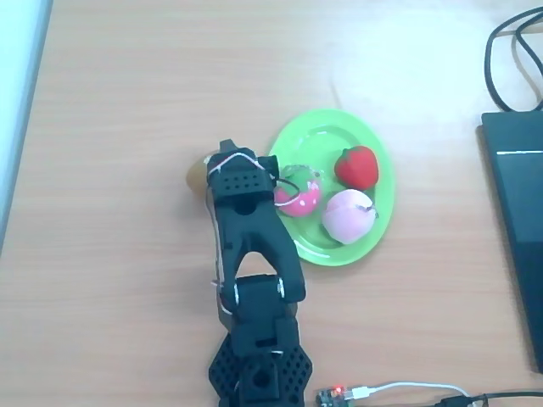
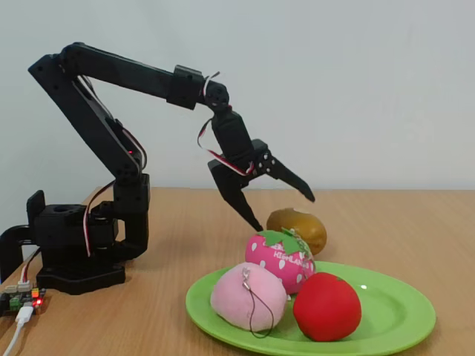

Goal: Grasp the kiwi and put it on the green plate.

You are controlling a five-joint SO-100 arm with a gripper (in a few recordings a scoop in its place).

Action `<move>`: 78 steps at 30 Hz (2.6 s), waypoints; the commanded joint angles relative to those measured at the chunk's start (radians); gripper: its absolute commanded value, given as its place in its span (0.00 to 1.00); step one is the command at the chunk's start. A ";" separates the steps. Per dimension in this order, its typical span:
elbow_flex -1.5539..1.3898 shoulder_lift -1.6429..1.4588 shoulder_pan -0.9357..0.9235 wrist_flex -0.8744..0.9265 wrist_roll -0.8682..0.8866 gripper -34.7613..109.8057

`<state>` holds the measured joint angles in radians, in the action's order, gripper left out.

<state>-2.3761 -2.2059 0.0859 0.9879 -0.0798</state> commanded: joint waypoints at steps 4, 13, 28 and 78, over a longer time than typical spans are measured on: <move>0.034 0.052 0.017 -0.014 -0.023 0.58; 0.078 0.107 0.021 -0.035 -0.025 0.58; 0.170 0.259 0.048 -0.081 -0.061 0.58; 0.092 0.270 0.049 -0.170 -0.075 0.41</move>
<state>-2.3148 -1.8868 0.1289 0.8099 -0.1442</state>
